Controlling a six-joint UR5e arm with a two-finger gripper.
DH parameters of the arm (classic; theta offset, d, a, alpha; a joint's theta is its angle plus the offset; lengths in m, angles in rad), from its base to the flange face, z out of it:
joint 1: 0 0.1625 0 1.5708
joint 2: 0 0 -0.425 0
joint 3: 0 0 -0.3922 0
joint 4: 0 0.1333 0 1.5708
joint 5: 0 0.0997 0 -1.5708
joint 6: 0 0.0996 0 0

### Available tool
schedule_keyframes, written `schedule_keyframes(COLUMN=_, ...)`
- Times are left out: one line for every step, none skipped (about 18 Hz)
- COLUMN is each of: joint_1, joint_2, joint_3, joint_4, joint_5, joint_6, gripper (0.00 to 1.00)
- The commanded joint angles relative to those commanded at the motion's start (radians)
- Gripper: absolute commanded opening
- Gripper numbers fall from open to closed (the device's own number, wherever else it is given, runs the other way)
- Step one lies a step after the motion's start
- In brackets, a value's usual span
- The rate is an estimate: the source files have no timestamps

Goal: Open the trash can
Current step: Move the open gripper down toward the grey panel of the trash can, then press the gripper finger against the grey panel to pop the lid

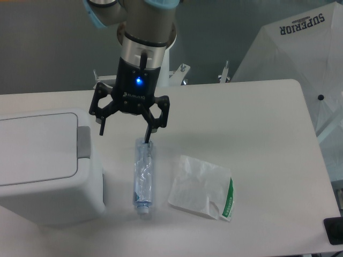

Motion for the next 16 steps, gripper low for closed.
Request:
schedule_keyframes(joint_1=-0.002, joint_2=-0.002, joint_3=0.0, joint_4=0.0, joint_5=0.0, joint_6=0.0, gripper=1.0)
schedule_keyframes(joint_1=-0.003, joint_2=-0.002, joint_3=-0.002, joint_4=0.0, joint_5=0.0, joint_6=0.0, gripper=1.0)
schedule_keyframes(joint_1=-0.006, joint_2=-0.005, joint_3=-0.002, joint_4=0.002, joint_5=0.0, joint_6=0.0, gripper=1.0)
schedule_keyframes(joint_1=-0.011, joint_2=-0.009, joint_3=-0.002, joint_4=0.002, joint_5=0.002, joint_6=0.0, gripper=1.0)
schedule_keyframes(joint_1=-0.012, joint_2=-0.011, joint_3=-0.002, joint_4=0.002, joint_5=0.002, joint_6=0.0, gripper=1.0)
schedule_keyframes(joint_1=-0.015, joint_2=-0.014, joint_3=-0.003, joint_4=0.002, joint_5=0.002, joint_6=0.0, gripper=1.0)
schedule_keyframes(joint_1=-0.018, joint_2=-0.015, joint_3=-0.003, joint_4=0.002, joint_5=0.002, joint_6=0.0, gripper=1.0)
schedule_keyframes(joint_1=-0.018, joint_2=-0.015, joint_3=-0.003, joint_4=0.002, joint_5=0.002, joint_6=0.0, gripper=1.0)
schedule_keyframes(joint_1=-0.018, joint_2=-0.015, joint_3=-0.003, joint_4=0.002, joint_5=0.002, joint_6=0.0, gripper=1.0)
schedule_keyframes(joint_1=-0.018, joint_2=-0.015, joint_3=-0.003, joint_4=0.002, joint_5=0.002, joint_6=0.0, gripper=1.0)
schedule_keyframes(joint_1=-0.02, joint_2=-0.015, joint_3=-0.003, joint_4=0.002, joint_5=0.002, joint_6=0.0, gripper=1.0)
schedule_keyframes(joint_1=-0.02, joint_2=-0.015, joint_3=-0.006, joint_4=0.003, joint_5=0.002, joint_6=0.002, gripper=1.0)
schedule_keyframes(joint_1=-0.02, joint_2=-0.015, joint_3=-0.008, joint_4=0.002, joint_5=0.002, joint_6=0.0, gripper=1.0)
schedule_keyframes(joint_1=-0.02, joint_2=-0.015, joint_3=-0.008, joint_4=0.003, joint_5=0.002, joint_6=0.002, gripper=1.0)
schedule_keyframes(joint_1=-0.023, joint_2=-0.015, joint_3=-0.008, joint_4=0.003, joint_5=0.002, joint_6=0.002, gripper=1.0)
schedule_keyframes(joint_1=-0.025, joint_2=-0.017, joint_3=-0.008, joint_4=0.003, joint_5=0.002, joint_6=0.002, gripper=1.0)
